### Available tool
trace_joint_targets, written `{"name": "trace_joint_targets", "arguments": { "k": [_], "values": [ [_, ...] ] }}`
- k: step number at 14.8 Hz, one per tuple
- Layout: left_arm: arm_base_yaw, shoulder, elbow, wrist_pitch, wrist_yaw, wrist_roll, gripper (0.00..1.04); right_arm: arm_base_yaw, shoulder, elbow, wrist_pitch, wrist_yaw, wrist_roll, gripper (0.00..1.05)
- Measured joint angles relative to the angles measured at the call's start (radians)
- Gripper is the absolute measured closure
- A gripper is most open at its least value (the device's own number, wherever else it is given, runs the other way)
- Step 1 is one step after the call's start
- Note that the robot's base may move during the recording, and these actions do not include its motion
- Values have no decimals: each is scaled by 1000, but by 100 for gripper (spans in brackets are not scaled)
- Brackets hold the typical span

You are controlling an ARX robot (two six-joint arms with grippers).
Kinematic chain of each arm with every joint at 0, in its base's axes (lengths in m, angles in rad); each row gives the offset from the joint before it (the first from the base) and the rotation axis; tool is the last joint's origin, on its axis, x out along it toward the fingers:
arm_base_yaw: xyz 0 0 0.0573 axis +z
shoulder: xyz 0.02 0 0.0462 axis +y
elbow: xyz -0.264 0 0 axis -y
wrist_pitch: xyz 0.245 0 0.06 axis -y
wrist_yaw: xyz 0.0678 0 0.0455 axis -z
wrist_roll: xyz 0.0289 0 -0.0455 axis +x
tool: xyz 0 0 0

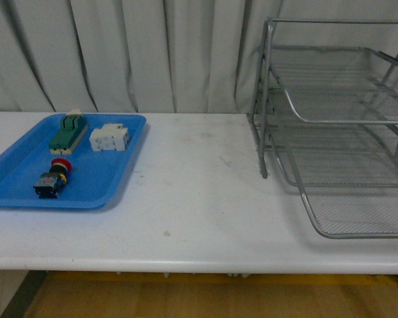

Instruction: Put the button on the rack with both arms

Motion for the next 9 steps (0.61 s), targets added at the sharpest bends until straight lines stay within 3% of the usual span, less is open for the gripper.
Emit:
{"name": "trace_joint_targets", "arguments": {
  "k": [1, 2, 3, 4, 5, 7, 9],
  "values": [
    [-2, 0, 0, 3, 0, 0, 7, 3, 170, -15, 97, -51, -201, 26],
    [-2, 0, 0, 2, 0, 0, 7, 22, 211, -23, 102, -61, -354, 37],
    [1, 0, 0, 0, 0, 0, 7, 28, 49, -23, 153, -55, -475, 50],
    [1, 0, 0, 1, -1, 0, 7, 74, -98, -23, 175, 11, -541, 61],
    [0, 0, 0, 1, 0, 0, 7, 115, -217, -24, 155, 15, -581, 73],
    [0, 0, 0, 0, 0, 0, 7, 113, -475, -23, 11, 28, -607, 97],
    [0, 0, 0, 1, 0, 0, 7, 113, -724, -23, -221, 28, -620, 103]
  ]
}}
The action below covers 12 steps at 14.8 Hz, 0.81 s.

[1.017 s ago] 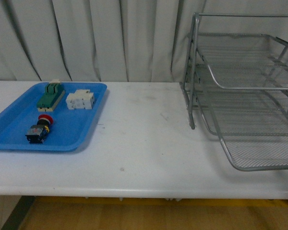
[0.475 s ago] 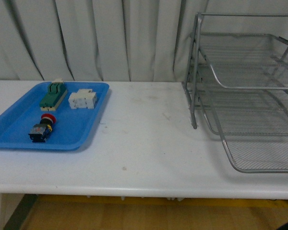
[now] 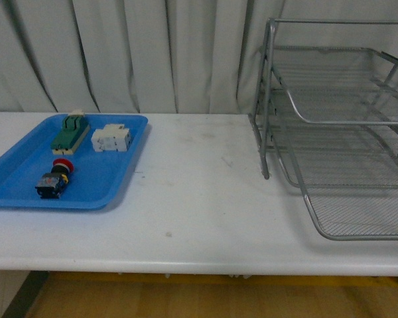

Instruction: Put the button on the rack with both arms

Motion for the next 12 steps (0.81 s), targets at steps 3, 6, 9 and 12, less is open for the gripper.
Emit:
{"name": "trace_joint_targets", "arguments": {
  "k": [3, 6, 9, 12],
  "values": [
    [0, 0, 0, 0, 0, 0, 7, 0, -269, 2, -266, 0, 0, 103],
    [0, 0, 0, 0, 0, 0, 7, 0, -441, 5, -453, 0, 0, 103],
    [0, 0, 0, 0, 0, 0, 7, 0, -568, 16, -613, 0, 0, 103],
    [0, 0, 0, 0, 0, 0, 7, 0, -635, 16, -679, 0, 0, 103]
  ]
}}
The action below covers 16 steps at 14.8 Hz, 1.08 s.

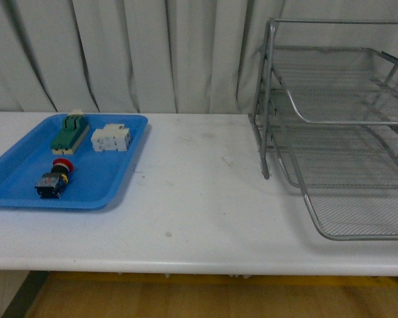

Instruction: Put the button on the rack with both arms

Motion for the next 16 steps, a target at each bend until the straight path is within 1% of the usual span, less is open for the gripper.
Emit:
{"name": "trace_joint_targets", "arguments": {
  "k": [4, 5, 6, 8, 9, 10, 11, 12, 13, 14, 15, 16],
  "values": [
    [0, 0, 0, 0, 0, 0, 7, 0, -71, 1, -80, 0, 0, 103],
    [0, 0, 0, 0, 0, 0, 7, 0, -179, 2, -234, 1, -1, 103],
    [0, 0, 0, 0, 1, 0, 7, 0, -227, 2, -217, 2, 0, 103],
    [0, 0, 0, 0, 0, 0, 7, 0, -225, 2, -237, 3, 0, 103],
    [0, 0, 0, 0, 0, 0, 7, 0, -227, 2, -235, 3, -3, 100],
    [0, 0, 0, 0, 0, 0, 7, 0, -226, 2, -236, 3, -3, 74],
    [0, 0, 0, 0, 0, 0, 7, 0, -226, 2, -236, 3, -3, 65],
    [-22, 35, 45, -143, -70, 18, 7, 0, -226, 2, -236, 3, -3, 53],
    [-62, 236, 176, -331, -172, 60, 7, 0, -227, 2, -236, 4, -4, 41],
    [-54, 451, 351, -415, -175, 86, 7, 0, -227, 2, -235, 3, -4, 31],
    [-54, 602, 507, -395, -137, 100, 7, 0, -226, 2, -236, 3, -4, 16],
    [-69, 723, 626, -385, -95, 105, 7, 0, -226, 2, -236, 3, -3, 5]
  ]
}}
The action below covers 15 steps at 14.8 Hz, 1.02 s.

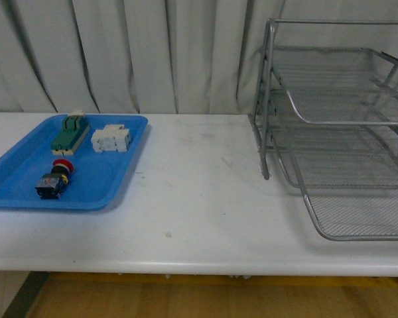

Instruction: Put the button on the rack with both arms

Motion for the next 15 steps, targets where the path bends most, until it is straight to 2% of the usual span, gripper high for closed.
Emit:
{"name": "trace_joint_targets", "arguments": {
  "k": [2, 4, 6, 11, 15],
  "values": [
    [-19, 303, 193, 0, 59, 12, 7, 0, 0, 0, 0, 0, 0, 7],
    [-19, 592, 348, -23, 64, 29, 7, 0, 0, 0, 0, 0, 0, 6],
    [-13, 757, 467, -26, 75, 29, 7, 0, 0, 0, 0, 0, 0, 6],
    [53, 1247, 876, -109, 89, 8, 7, 0, 0, 0, 0, 0, 0, 6],
    [125, 1477, 1036, -162, 120, -24, 7, 0, 0, 0, 0, 0, 0, 6]
  ]
}}
